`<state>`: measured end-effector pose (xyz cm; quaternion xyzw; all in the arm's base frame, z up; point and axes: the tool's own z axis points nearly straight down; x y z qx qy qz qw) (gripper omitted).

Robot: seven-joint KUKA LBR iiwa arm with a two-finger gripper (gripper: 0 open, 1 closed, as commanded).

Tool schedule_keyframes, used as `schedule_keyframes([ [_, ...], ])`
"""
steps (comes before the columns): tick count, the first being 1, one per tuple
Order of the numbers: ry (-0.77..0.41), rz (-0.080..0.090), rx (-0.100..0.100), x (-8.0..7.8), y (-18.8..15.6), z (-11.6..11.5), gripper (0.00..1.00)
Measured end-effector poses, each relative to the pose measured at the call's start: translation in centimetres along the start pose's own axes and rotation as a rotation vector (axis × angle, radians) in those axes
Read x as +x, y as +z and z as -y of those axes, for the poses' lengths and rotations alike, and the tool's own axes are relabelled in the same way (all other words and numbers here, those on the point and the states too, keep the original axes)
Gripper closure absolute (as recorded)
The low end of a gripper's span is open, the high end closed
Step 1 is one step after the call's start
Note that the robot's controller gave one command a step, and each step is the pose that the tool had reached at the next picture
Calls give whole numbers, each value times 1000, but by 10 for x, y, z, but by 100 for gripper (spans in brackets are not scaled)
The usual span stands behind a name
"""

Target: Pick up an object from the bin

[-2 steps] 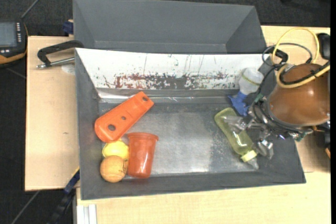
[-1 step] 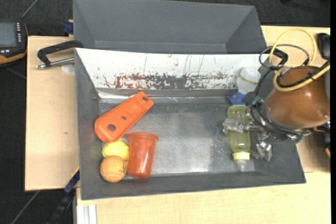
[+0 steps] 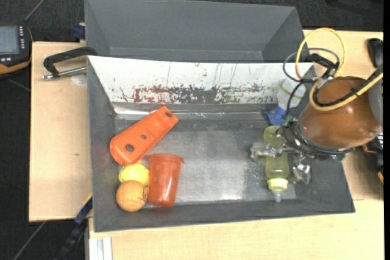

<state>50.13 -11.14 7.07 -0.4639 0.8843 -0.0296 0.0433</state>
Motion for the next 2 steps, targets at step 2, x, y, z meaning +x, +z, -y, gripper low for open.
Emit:
schedule_keyframes([
  [2,72,2,4,3,0,3,0],
])
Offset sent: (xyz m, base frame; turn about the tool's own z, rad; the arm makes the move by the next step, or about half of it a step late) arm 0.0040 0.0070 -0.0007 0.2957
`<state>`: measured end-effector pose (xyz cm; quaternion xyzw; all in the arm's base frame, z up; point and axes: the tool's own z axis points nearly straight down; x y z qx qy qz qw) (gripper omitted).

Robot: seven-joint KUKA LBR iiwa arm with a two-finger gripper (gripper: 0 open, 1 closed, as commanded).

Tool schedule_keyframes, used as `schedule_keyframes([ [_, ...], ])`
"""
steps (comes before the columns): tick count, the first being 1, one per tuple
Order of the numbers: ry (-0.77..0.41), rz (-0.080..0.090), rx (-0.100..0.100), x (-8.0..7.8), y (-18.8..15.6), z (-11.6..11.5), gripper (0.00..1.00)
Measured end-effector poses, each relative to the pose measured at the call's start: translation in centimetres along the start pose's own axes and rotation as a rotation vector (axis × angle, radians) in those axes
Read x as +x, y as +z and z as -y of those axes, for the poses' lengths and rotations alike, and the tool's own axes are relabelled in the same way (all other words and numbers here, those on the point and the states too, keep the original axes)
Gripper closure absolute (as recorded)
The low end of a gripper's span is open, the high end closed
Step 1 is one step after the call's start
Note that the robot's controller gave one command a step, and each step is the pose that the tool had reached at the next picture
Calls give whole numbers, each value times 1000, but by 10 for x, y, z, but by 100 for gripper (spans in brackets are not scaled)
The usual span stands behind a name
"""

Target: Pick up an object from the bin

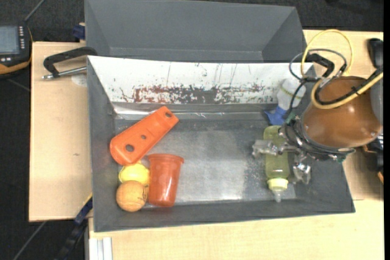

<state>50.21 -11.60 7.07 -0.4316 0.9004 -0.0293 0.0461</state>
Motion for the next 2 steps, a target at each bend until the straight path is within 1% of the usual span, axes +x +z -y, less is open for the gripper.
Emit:
schedule_keyframes([
  [1,252,0,-3,-21,0,-12,0],
  [2,299,2,-2,-28,0,-22,0],
])
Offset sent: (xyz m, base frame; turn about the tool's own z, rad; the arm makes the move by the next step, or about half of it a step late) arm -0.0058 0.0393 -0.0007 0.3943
